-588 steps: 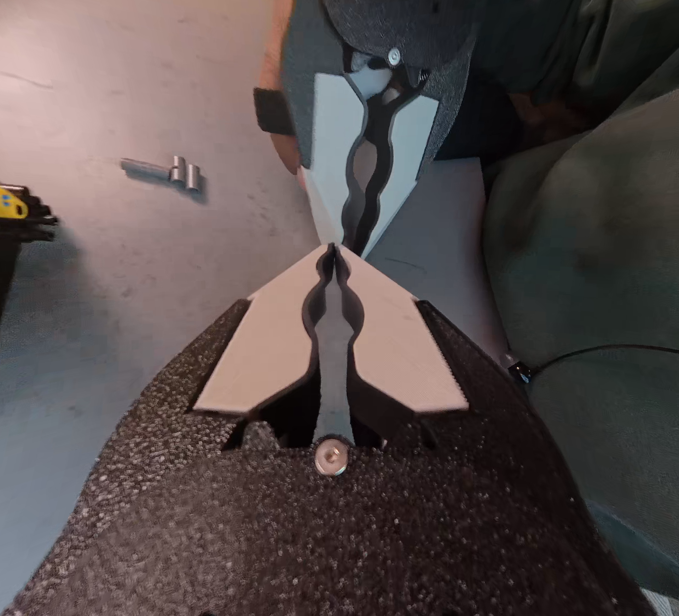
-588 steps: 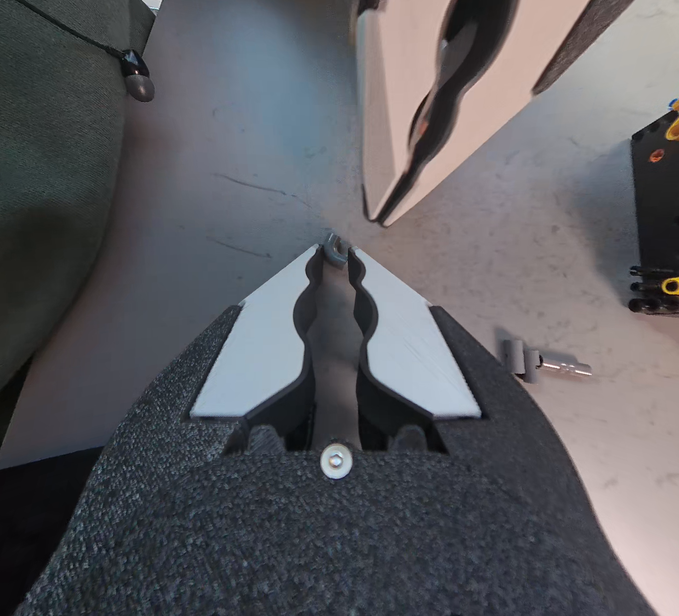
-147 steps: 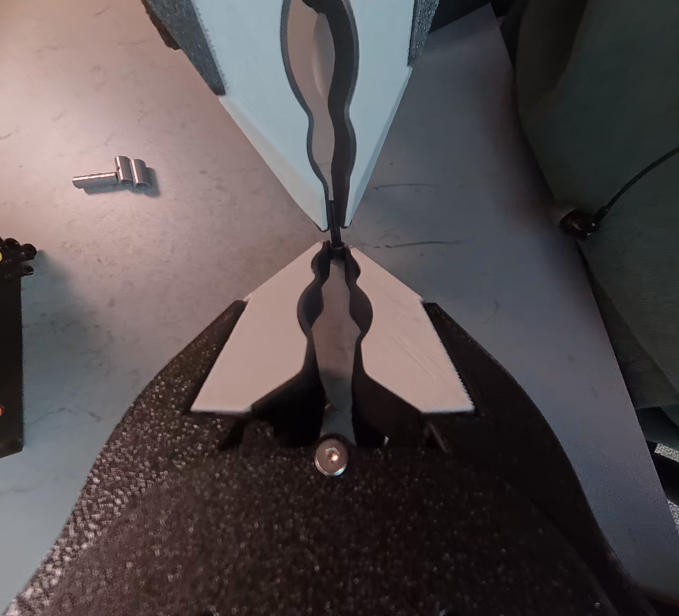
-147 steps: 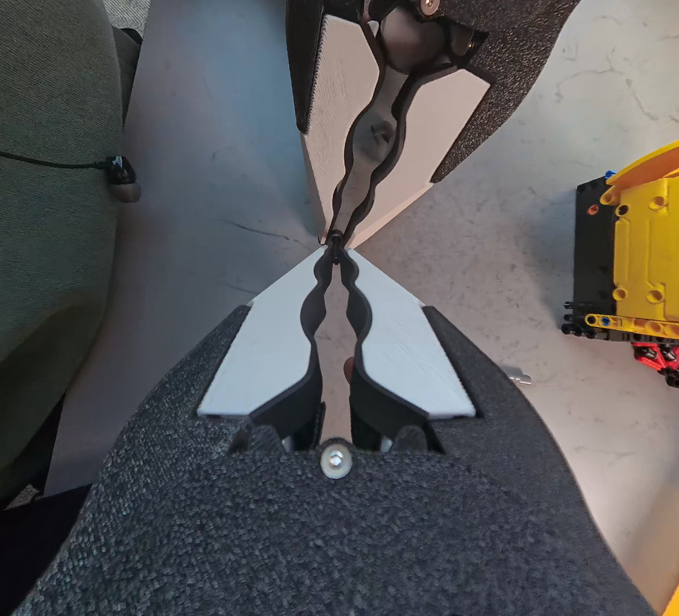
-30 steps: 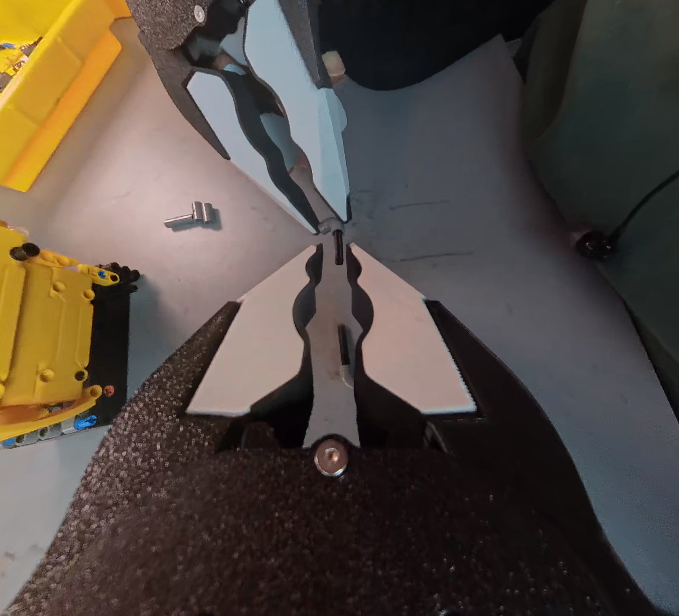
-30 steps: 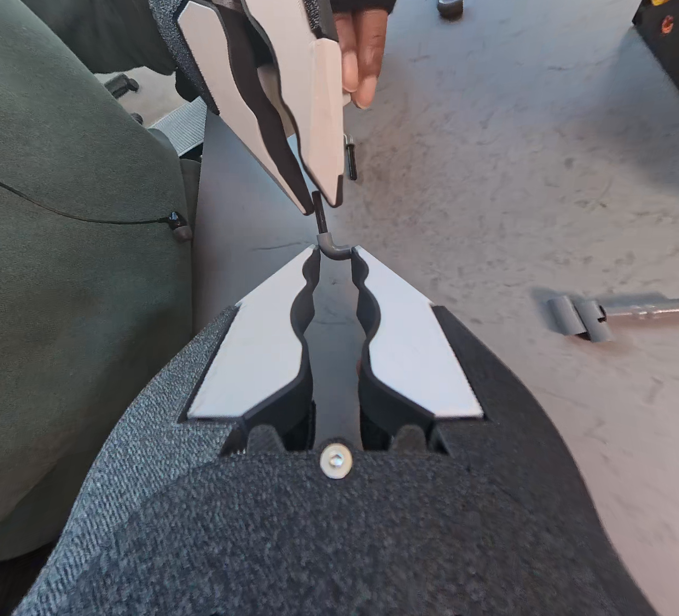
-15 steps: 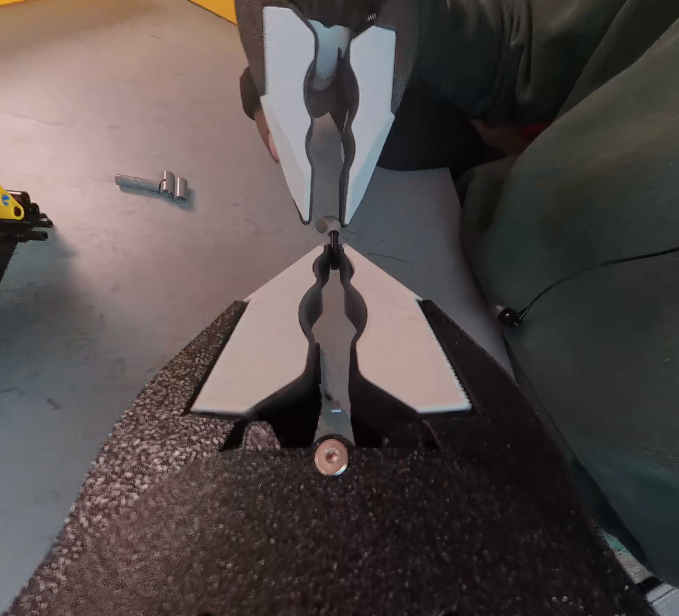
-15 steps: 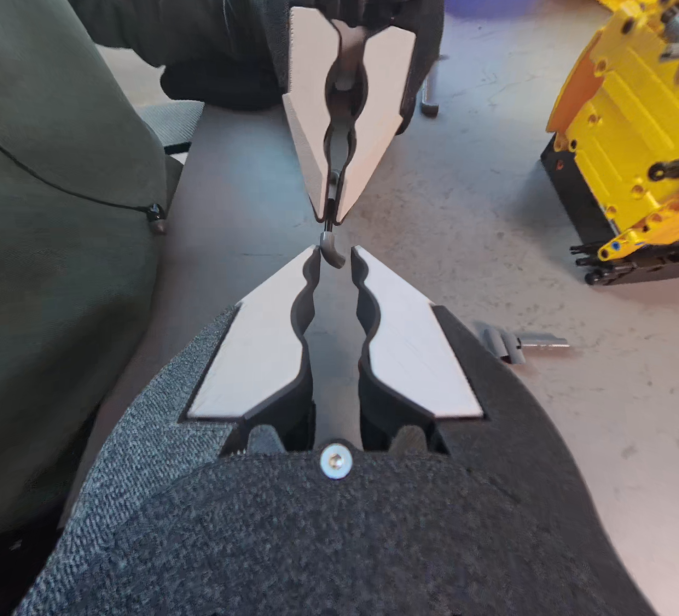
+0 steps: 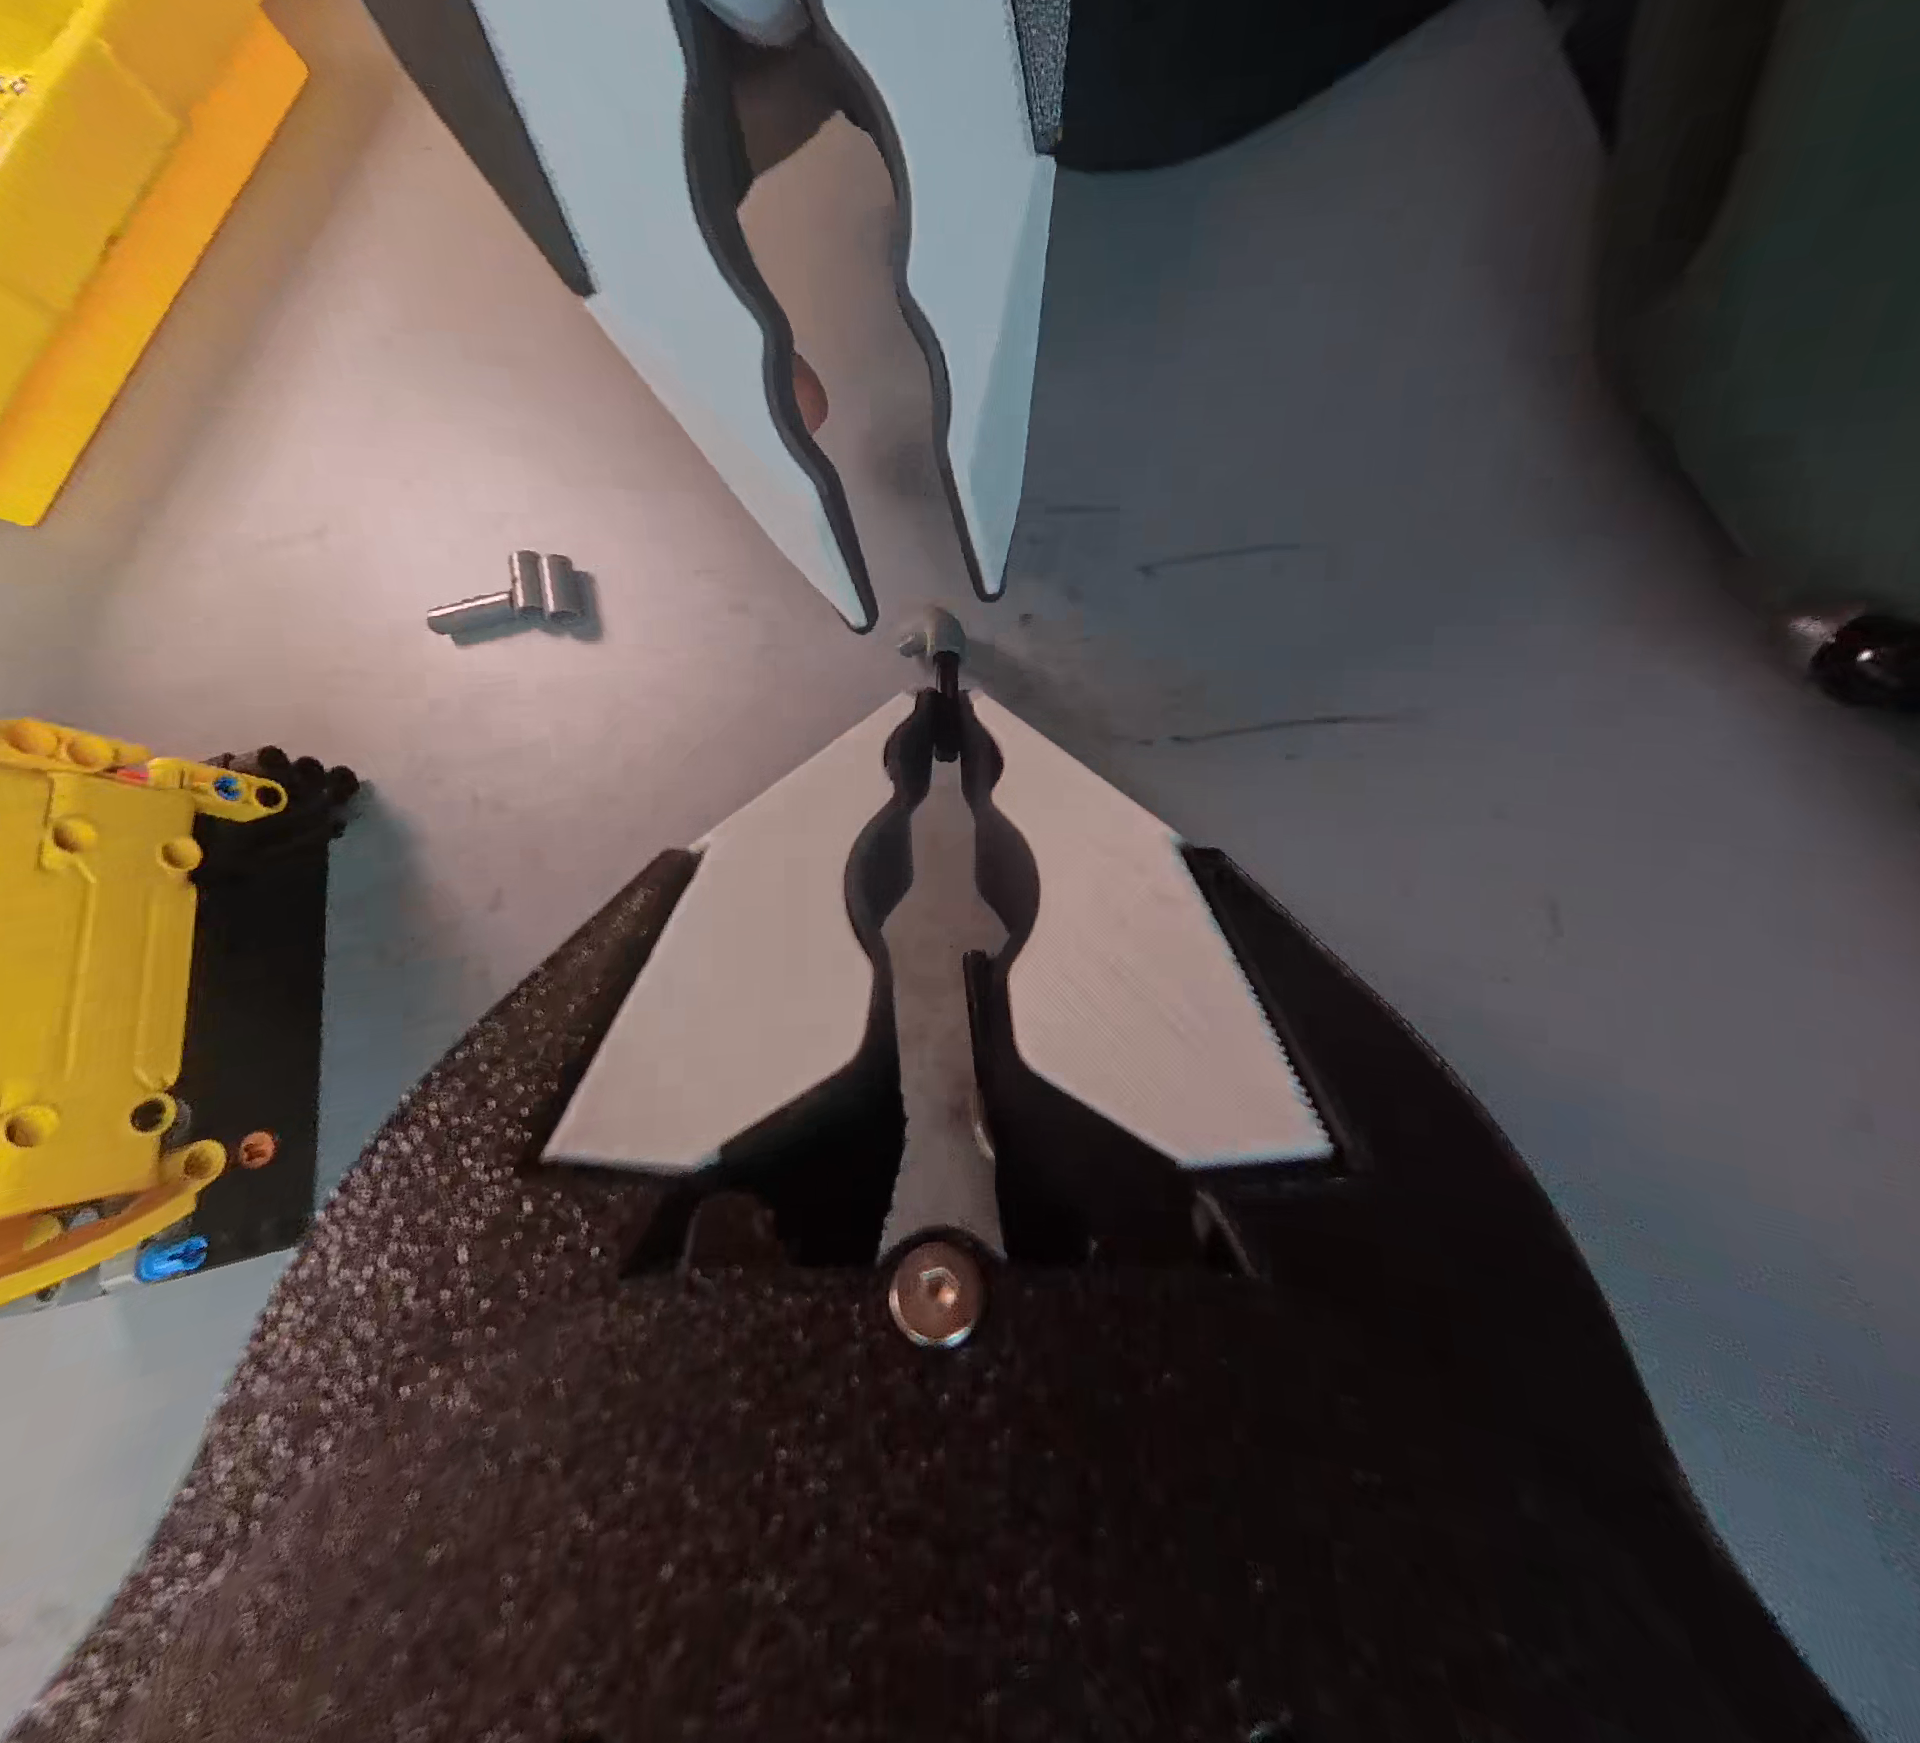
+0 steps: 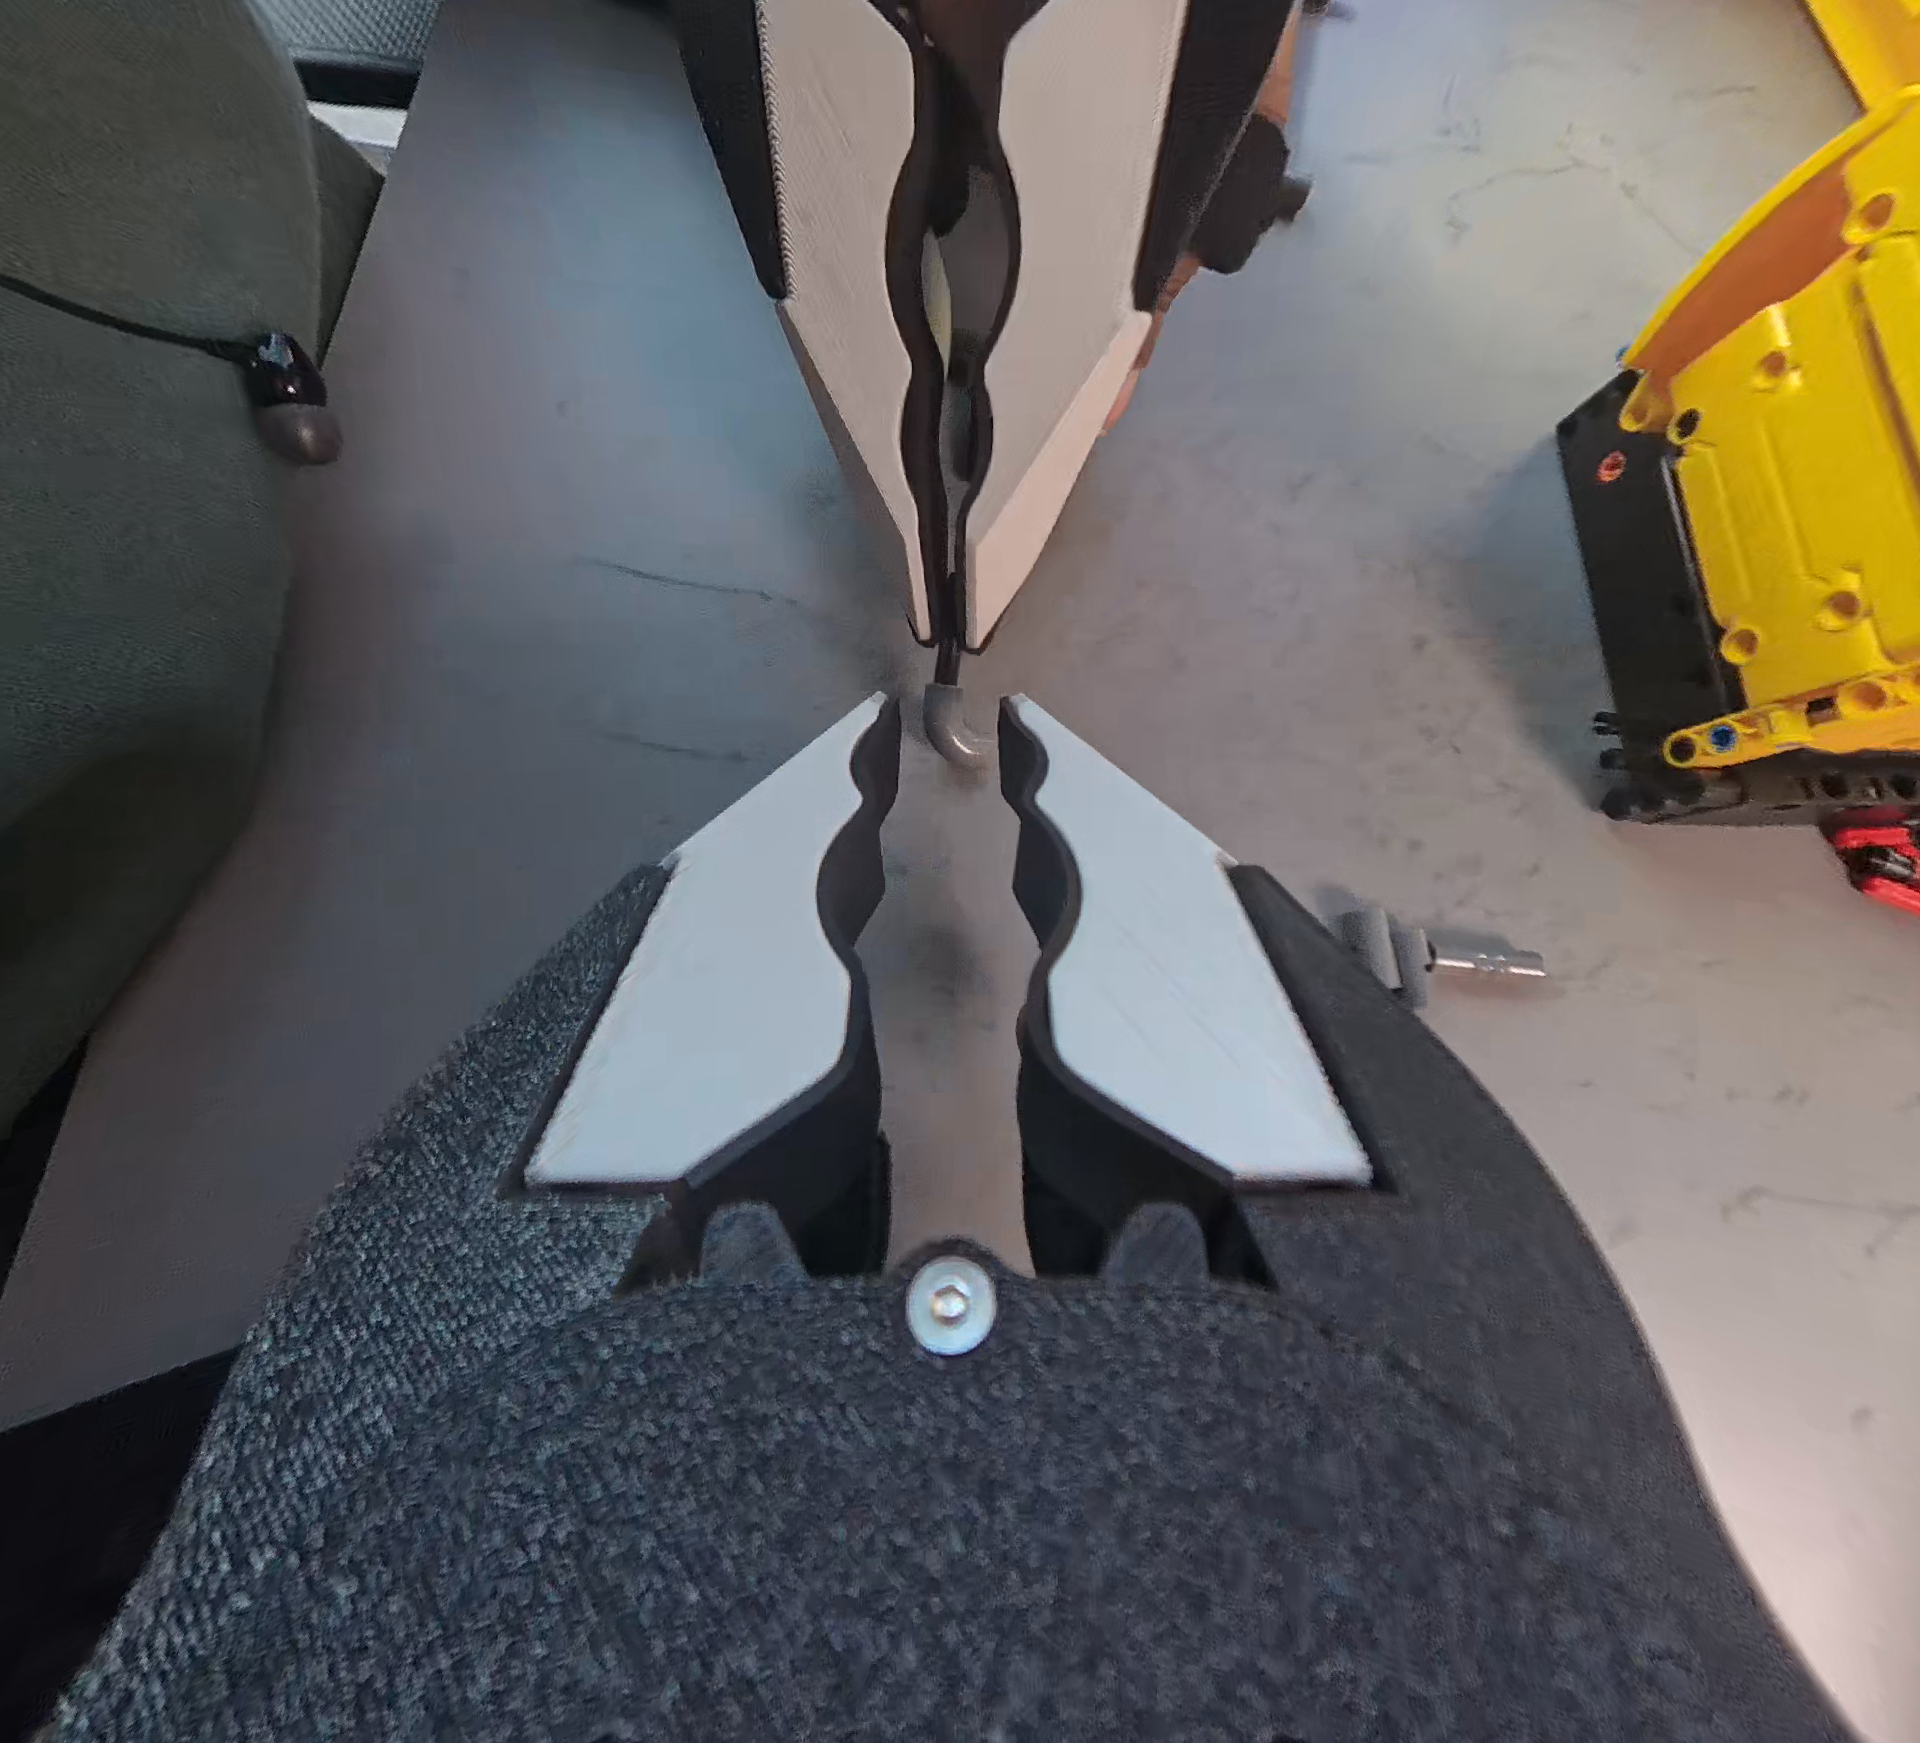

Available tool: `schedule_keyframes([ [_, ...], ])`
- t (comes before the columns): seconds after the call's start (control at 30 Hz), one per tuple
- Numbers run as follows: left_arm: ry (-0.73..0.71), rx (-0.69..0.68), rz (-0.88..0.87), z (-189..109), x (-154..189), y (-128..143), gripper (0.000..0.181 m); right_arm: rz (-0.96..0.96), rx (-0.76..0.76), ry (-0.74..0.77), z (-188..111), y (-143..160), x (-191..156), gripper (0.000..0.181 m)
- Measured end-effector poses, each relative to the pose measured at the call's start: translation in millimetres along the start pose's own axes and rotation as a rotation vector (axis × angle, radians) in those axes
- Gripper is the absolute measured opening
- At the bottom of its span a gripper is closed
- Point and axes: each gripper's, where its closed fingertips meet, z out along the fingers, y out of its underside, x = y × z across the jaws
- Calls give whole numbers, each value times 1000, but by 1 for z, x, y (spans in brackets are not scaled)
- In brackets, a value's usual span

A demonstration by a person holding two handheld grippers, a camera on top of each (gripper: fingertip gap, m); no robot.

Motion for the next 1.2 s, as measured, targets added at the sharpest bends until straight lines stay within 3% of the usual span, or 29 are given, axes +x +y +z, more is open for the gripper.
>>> schedule_keyframes([
  [0.23, 44, -24, -19, 2, 6, 5, 12, -48, -107, -15, 16, 8, -7, 8],
  [0.47, 131, -62, -274, -55, -2, 27, 19, -65, -166, 26, 8, 16, -1, 11],
  [0.57, 107, -109, -355, -66, 0, 48, 20, -60, -144, 28, 6, 13, 0, 15],
  [0.73, 87, -115, -404, -56, 10, 53, 19, -26, -23, 49, 4, -8, 6, 15],
  [0.97, -34, -210, -187, -48, 8, 53, 10, -9, 43, 72, 13, -23, 6, 15],
  [1.2, -249, -181, 179, -37, 0, 41, 10, -104, -13, 75, 36, -24, -1, 16],
])
